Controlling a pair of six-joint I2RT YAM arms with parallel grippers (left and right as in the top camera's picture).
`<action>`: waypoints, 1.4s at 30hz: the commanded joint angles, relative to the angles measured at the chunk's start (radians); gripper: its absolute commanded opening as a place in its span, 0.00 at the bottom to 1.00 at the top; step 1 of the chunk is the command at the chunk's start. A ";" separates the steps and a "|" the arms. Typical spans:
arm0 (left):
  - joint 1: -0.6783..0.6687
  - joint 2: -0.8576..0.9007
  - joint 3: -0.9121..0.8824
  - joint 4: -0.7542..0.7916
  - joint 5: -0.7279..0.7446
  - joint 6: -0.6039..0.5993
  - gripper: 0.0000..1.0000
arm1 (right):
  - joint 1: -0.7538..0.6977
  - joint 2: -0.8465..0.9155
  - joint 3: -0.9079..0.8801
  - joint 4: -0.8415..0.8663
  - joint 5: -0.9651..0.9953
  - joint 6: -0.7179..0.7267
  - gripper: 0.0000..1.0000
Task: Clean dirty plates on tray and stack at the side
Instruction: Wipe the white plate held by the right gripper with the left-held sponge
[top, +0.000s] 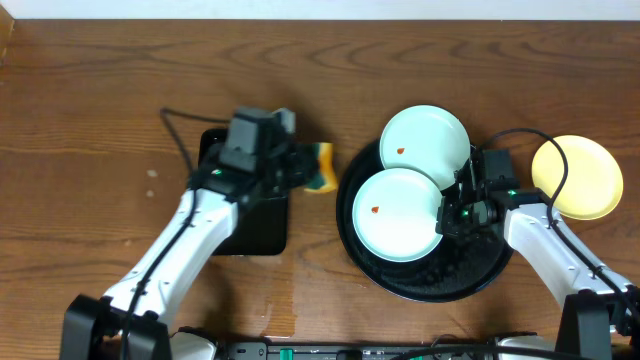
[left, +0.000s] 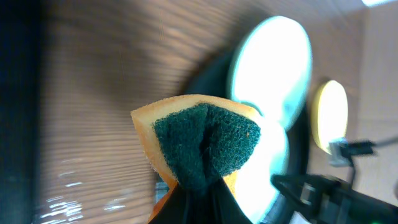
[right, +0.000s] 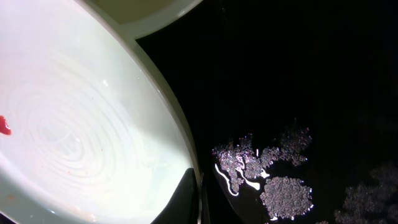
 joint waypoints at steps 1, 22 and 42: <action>-0.080 0.062 0.081 0.009 0.017 -0.031 0.07 | 0.008 0.010 -0.006 -0.004 0.009 0.006 0.01; -0.373 0.360 0.111 0.120 -0.079 -0.027 0.08 | 0.008 0.010 -0.006 -0.021 0.009 0.006 0.01; -0.372 0.341 0.119 0.036 -0.296 -0.009 0.07 | 0.008 0.010 -0.006 -0.027 0.010 0.006 0.01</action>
